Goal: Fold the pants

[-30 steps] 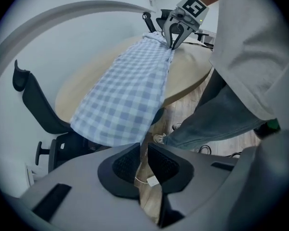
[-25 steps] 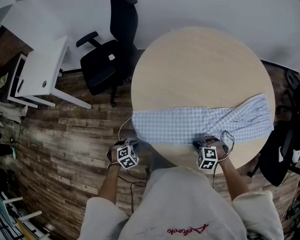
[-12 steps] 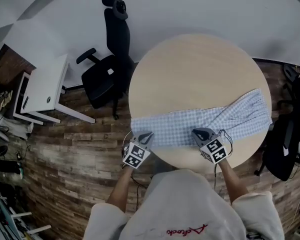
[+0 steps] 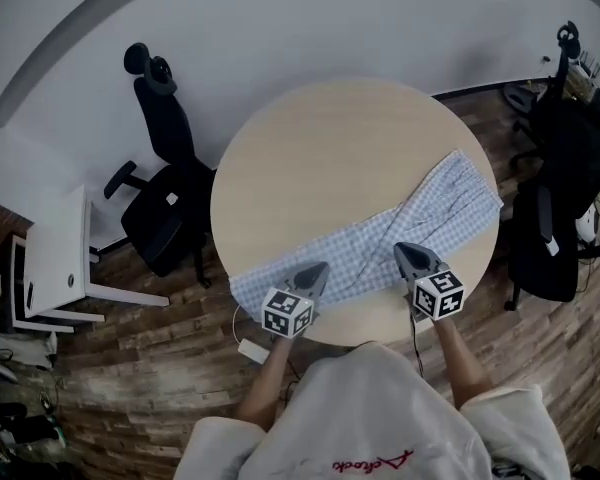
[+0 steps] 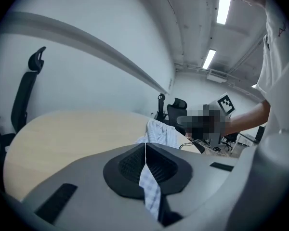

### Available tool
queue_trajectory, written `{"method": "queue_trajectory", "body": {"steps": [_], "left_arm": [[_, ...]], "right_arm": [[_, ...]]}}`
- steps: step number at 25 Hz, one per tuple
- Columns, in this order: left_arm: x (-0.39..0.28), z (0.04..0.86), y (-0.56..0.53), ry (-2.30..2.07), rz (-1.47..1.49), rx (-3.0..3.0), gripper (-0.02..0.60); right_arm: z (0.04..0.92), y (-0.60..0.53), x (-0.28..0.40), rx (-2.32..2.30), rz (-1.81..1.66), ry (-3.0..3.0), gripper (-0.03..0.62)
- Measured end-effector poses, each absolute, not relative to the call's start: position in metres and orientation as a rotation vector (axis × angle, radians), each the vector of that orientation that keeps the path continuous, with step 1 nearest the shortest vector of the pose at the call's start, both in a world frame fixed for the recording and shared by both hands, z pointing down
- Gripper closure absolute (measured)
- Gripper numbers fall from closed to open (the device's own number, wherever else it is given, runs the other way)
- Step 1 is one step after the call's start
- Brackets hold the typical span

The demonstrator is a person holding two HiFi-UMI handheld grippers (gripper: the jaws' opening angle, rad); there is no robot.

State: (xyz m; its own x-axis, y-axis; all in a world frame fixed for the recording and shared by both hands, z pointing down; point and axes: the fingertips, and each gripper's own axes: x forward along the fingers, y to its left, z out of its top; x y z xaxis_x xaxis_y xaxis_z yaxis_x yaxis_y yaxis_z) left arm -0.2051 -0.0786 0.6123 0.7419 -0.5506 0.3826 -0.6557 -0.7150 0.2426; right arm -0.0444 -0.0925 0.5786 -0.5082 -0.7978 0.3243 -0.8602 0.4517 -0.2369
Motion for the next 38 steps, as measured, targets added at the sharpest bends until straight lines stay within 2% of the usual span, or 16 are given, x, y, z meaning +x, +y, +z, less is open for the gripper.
{"method": "queue_trajectory", "body": {"steps": [11,20,29,38], "left_arm": [[-0.122,0.609,-0.075,-0.529,0.376,2.680,0.546],[-0.077,0.620,-0.059,-0.380,0.421,2.696,0.546],[-0.026,0.633,-0.088,-0.471,0.463,2.664,0.546],[0.034,0.635,-0.131,-0.710,0.492,2.561,0.546]], "right_arm": [[0.559,-0.029,0.045,1.866,0.541,-2.223,0.565],[0.559,0.008,0.101,2.039,0.538,-2.092,0.565],[0.574,-0.025,0.168,2.001,0.547,-2.145,0.565],[0.572,-0.117,0.274,1.803,0.544,-2.274,0.565]]}}
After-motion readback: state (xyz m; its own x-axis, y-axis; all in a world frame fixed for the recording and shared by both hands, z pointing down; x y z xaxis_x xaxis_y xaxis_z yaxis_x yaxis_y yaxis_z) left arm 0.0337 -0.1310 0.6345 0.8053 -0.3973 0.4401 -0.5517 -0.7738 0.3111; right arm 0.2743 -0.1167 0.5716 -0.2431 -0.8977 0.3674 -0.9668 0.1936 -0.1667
